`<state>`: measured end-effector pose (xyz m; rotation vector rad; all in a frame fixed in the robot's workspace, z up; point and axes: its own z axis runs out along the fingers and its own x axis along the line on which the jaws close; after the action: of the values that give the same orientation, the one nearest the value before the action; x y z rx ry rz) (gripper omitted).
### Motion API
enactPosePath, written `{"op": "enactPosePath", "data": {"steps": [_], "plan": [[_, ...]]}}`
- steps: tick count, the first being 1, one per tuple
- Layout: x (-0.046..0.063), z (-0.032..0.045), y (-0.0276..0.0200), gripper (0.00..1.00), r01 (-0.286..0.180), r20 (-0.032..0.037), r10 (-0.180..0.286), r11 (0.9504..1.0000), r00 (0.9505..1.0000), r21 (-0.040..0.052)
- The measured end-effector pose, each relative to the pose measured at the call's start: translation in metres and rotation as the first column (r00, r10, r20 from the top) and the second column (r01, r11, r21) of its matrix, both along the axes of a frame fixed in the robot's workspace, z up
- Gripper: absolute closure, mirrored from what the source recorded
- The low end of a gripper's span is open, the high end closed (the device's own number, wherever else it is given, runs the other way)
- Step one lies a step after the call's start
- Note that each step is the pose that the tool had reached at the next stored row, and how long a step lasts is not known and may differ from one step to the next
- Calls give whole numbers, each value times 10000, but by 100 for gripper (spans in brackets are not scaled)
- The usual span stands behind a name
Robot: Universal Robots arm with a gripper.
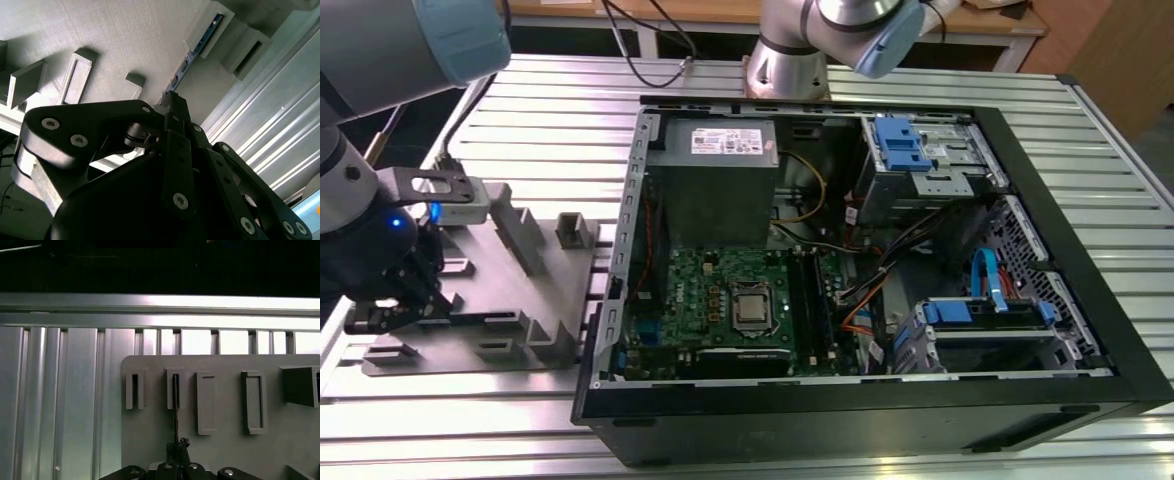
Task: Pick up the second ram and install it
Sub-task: 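Pick up the second ram and move it above second insertion slot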
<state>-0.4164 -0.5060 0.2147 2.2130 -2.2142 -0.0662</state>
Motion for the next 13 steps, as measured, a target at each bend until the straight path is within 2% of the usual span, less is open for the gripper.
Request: {"op": "enactPosePath", "data": {"steps": [3,4,5,7,8,9,13], "plan": [[0,-1,0,92,0,1,0,10000,10000,0],[0,-1,0,87,0,1,0,10000,10000,0],[0,-1,0,87,0,0,0,10000,10000,0],[0,-1,0,73,0,1,0,10000,10000,0],[0,-1,0,73,0,0,0,10000,10000,0],[0,-1,0,67,0,0,0,10000,10000,0],[0,-17,0,67,-39,5,39,10000,10000,4]]}}
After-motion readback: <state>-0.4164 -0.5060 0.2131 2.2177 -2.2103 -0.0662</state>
